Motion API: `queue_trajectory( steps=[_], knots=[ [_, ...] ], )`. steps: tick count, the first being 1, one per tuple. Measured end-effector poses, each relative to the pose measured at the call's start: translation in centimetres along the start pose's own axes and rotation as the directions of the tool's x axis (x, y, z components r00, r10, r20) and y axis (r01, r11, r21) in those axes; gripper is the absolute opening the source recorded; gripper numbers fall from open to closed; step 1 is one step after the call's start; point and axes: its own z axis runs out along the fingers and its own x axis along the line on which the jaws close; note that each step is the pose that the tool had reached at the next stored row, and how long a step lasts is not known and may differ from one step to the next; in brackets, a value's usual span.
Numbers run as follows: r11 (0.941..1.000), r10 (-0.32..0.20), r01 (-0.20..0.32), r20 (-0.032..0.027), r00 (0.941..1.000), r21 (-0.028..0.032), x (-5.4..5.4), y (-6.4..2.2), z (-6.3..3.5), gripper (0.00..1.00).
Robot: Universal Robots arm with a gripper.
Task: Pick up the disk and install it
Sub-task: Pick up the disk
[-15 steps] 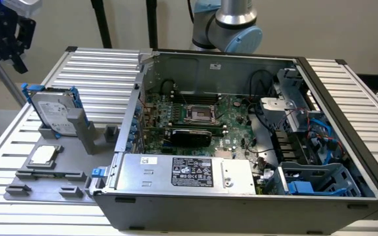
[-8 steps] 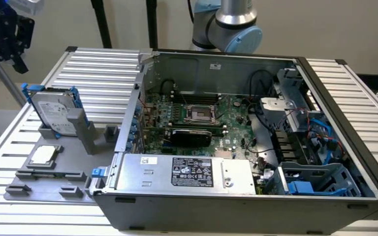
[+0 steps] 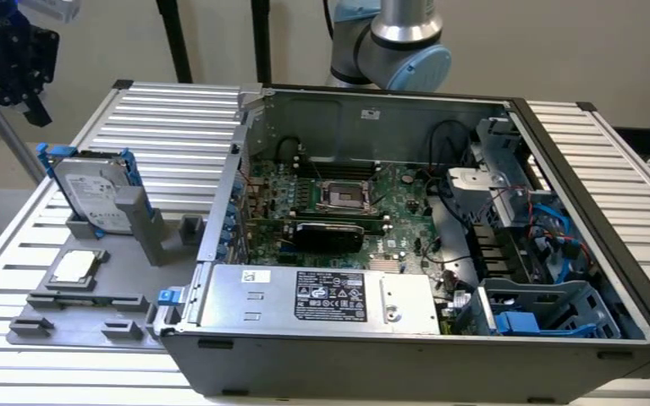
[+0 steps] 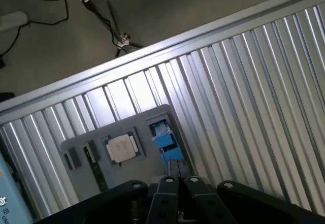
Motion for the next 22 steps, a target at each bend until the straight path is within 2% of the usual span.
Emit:
queue_trajectory(
  steps=[6, 11, 14, 16, 22],
  knots=[
    [0.9962, -0.087, 0.087, -0.0007, 0.9962, -0.0013, -0.06, -0.15, 0.07, 0.11],
    [0.9857, -0.168, 0.168, -0.0015, 0.9857, -0.0028, -0.08, -0.23, 0.16, 0.11],
    [0.9757, -0.219, 0.219, -0.0019, 0.9757, -0.0037, -0.10, -0.27, 0.23, 0.11],
    [0.9670, -0.255, 0.255, -0.0022, 0.9670, -0.0043, -0.10, -0.29, 0.29, 0.11],
    [0.9352, -0.354, 0.354, -0.0027, 0.9352, -0.0062, -0.11, -0.33, 0.49, 0.11]
  ],
)
